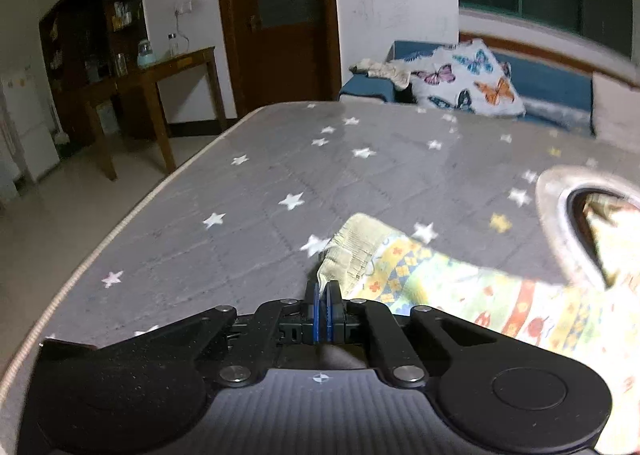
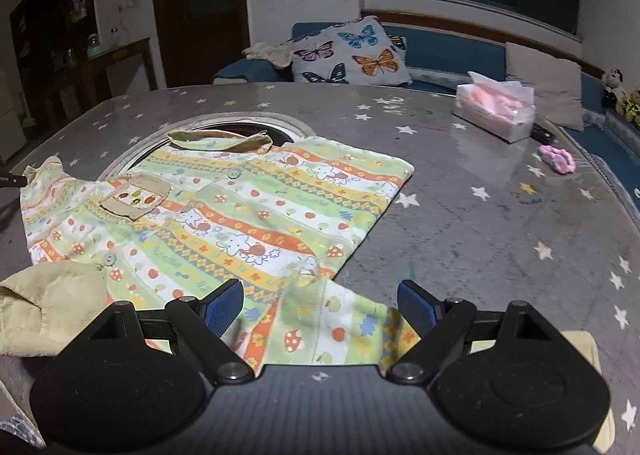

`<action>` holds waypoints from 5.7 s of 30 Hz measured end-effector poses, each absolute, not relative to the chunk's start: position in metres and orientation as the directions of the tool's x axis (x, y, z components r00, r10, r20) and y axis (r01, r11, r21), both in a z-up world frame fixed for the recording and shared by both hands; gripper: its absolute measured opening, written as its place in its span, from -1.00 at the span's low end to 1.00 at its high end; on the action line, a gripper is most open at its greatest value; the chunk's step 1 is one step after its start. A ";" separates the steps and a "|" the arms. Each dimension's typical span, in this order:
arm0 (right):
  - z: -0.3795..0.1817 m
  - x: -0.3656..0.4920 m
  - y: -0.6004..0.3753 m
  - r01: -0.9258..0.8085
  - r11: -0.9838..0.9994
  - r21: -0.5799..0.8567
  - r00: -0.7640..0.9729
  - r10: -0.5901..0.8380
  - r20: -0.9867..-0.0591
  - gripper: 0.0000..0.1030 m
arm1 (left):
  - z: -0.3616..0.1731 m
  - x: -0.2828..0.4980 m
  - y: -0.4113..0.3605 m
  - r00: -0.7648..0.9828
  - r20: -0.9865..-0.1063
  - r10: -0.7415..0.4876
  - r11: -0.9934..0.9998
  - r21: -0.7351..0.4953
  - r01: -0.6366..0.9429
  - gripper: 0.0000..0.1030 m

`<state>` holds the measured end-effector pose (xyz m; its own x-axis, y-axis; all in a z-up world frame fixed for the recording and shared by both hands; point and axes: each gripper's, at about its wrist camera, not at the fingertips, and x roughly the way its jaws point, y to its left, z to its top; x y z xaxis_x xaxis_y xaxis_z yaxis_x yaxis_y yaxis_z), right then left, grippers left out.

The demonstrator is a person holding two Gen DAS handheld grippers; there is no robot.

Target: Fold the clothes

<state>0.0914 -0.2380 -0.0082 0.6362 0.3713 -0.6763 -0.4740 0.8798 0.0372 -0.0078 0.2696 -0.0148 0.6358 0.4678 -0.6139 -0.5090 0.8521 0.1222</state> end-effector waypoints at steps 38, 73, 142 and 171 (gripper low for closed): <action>-0.024 0.231 -0.198 -0.514 0.856 0.066 0.576 0.400 -0.713 0.61 | -0.018 0.174 0.074 0.669 -0.740 -0.063 0.966 0.122 0.227 -0.44; -0.032 0.285 -0.197 -0.433 0.893 0.125 0.584 0.383 -0.715 -0.85 | -0.018 0.223 0.120 0.733 -0.680 0.004 0.990 0.105 0.092 -0.93; -0.031 0.105 -0.150 -0.678 0.734 -0.044 0.526 0.442 -0.727 0.74 | -0.024 0.004 0.264 0.610 -0.565 0.556 0.820 0.251 -0.514 -0.70; -0.014 0.103 -0.145 -0.714 0.698 0.055 0.491 0.555 -0.672 0.69 | -0.019 0.027 0.046 0.783 -0.617 -0.080 0.966 0.145 0.212 -0.56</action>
